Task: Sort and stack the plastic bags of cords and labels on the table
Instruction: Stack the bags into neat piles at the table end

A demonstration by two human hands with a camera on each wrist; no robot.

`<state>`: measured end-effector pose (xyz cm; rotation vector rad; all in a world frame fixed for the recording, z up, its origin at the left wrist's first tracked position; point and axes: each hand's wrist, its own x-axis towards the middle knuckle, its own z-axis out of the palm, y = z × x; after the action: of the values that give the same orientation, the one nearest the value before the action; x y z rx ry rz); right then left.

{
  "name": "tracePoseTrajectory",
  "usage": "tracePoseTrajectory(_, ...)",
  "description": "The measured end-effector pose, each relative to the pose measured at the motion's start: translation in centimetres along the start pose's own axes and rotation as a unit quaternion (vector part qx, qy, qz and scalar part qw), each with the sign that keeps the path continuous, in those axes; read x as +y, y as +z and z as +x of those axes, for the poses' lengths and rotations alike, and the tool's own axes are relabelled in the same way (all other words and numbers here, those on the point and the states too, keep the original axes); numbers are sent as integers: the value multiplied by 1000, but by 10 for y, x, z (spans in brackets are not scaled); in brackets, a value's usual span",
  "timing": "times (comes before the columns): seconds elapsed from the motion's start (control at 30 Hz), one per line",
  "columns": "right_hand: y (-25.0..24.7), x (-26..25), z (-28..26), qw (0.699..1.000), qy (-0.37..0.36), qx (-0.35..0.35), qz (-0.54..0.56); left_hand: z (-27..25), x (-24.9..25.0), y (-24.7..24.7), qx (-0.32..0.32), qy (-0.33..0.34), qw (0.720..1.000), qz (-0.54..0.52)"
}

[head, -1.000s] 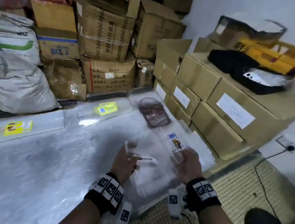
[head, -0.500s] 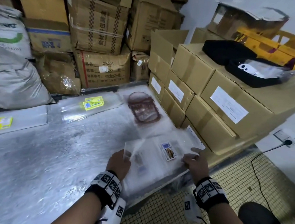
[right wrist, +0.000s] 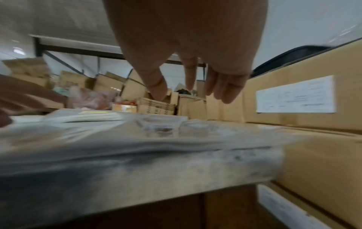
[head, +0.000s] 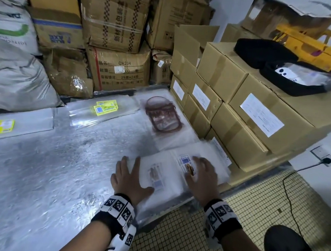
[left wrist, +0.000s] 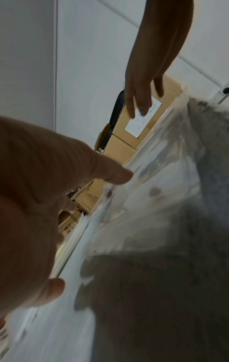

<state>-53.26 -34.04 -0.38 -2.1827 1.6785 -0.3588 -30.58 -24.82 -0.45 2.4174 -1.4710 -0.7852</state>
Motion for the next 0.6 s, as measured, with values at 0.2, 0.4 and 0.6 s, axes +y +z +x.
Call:
tracePoseTrajectory(0.2, 44, -17, -9, 975, -73, -167, -123, 6, -9, 8, -63, 1, 997, 50)
tracePoseTrajectory(0.4, 50, -13, -7, 970, -54, -175, -160, 7, -17, -2, -81, 18, 996, 29)
tracePoseTrajectory(0.6, 27, -55, 5, 982, -25, -137, -124, 11, -49, -34, -68, 48, 979, -186)
